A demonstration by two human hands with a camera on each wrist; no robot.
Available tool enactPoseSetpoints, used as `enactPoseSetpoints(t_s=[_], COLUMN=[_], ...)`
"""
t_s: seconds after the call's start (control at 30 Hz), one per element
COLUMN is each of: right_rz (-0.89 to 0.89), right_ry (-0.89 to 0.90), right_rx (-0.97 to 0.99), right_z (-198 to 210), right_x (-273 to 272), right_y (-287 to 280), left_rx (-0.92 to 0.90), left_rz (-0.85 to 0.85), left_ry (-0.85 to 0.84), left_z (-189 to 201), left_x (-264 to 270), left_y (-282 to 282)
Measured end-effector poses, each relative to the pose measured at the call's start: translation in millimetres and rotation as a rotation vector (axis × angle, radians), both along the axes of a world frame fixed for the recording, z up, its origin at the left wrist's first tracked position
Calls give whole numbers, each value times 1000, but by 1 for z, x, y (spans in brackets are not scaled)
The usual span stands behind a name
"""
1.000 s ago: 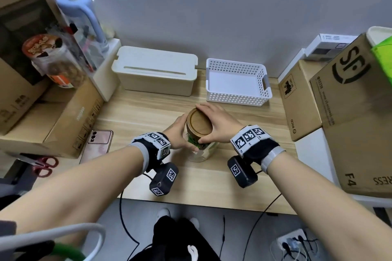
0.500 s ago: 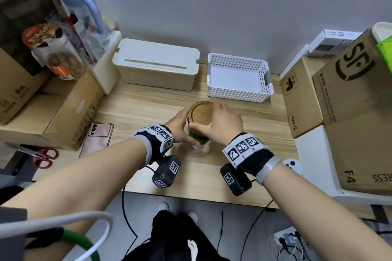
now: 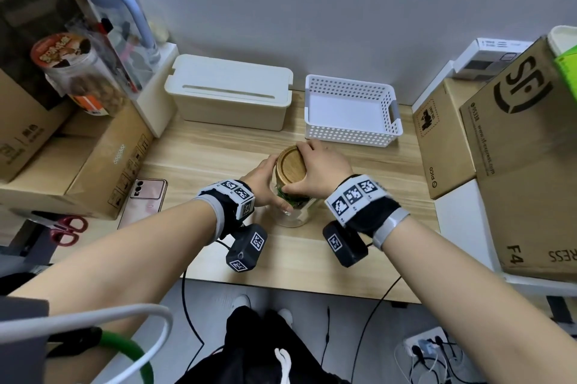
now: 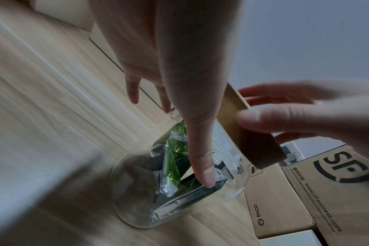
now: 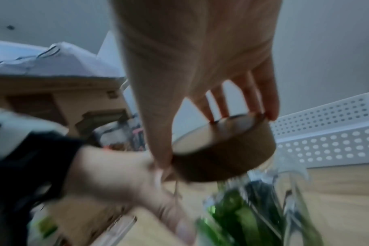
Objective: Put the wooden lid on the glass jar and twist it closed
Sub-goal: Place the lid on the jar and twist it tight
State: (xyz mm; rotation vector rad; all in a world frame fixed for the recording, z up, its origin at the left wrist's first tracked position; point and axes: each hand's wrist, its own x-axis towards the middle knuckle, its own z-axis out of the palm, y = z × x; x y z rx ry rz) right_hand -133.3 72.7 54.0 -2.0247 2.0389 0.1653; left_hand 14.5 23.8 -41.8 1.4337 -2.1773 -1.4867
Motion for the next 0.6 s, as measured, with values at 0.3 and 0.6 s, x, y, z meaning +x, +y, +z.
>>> enactPoseSetpoints(t_s=[0.3, 0.6], right_rz=[208, 177], right_ry=[-120, -23], right_rx=[225, 132], right_z=[7, 9], right_x=[-18, -14], right_y=[-9, -12], left_rx=[-13, -8], left_rz=[-9, -22], left_ry=[6, -26], left_z=[0, 2], left_x=[-1, 0], left_y=[0, 1])
